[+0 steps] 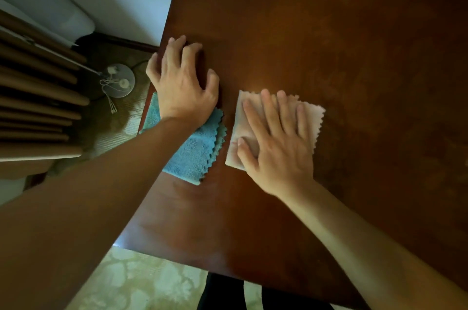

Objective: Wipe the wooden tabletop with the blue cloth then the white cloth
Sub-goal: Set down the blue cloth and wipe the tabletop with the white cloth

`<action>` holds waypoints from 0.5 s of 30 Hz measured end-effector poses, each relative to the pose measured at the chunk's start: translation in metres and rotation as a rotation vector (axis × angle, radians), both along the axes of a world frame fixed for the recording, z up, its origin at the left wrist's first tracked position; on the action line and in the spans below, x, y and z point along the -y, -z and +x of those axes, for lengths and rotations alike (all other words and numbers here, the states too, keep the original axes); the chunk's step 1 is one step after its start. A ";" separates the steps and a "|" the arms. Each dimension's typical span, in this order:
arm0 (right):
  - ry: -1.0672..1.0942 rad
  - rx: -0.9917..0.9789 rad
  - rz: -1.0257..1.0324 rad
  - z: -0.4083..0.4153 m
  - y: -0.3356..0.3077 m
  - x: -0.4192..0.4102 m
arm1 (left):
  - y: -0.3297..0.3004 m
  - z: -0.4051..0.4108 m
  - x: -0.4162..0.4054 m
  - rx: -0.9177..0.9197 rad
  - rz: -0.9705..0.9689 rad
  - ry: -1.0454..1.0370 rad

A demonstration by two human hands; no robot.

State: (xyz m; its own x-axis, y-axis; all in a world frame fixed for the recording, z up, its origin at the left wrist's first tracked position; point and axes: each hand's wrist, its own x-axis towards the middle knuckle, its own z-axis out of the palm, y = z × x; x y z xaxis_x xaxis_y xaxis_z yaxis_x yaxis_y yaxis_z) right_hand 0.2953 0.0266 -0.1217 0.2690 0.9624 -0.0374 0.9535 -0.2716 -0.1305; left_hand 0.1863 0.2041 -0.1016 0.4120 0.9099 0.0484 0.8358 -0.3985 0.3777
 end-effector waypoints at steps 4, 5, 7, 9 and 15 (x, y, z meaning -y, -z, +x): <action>0.066 0.031 -0.019 0.020 0.000 -0.033 | -0.005 -0.021 0.027 0.064 0.027 0.192; 0.095 0.032 -0.017 0.024 0.000 -0.040 | -0.005 -0.030 0.036 0.071 0.007 0.243; 0.130 0.035 -0.026 0.025 -0.001 -0.046 | -0.001 -0.046 0.052 0.012 -0.021 0.335; 0.168 0.037 -0.039 0.014 -0.003 -0.040 | 0.005 -0.057 0.061 -0.109 -0.025 0.394; 0.159 -0.013 -0.047 -0.082 -0.002 0.043 | 0.009 -0.056 0.061 -0.197 -0.025 0.407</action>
State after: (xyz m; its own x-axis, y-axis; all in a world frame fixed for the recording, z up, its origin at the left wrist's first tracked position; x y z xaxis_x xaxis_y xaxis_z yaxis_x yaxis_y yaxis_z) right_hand 0.2130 -0.0162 -0.1197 0.4167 0.9050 -0.0854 0.8965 -0.4247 -0.1259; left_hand 0.1299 0.1434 -0.1105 0.7354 0.6720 -0.0869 0.6701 -0.7023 0.2405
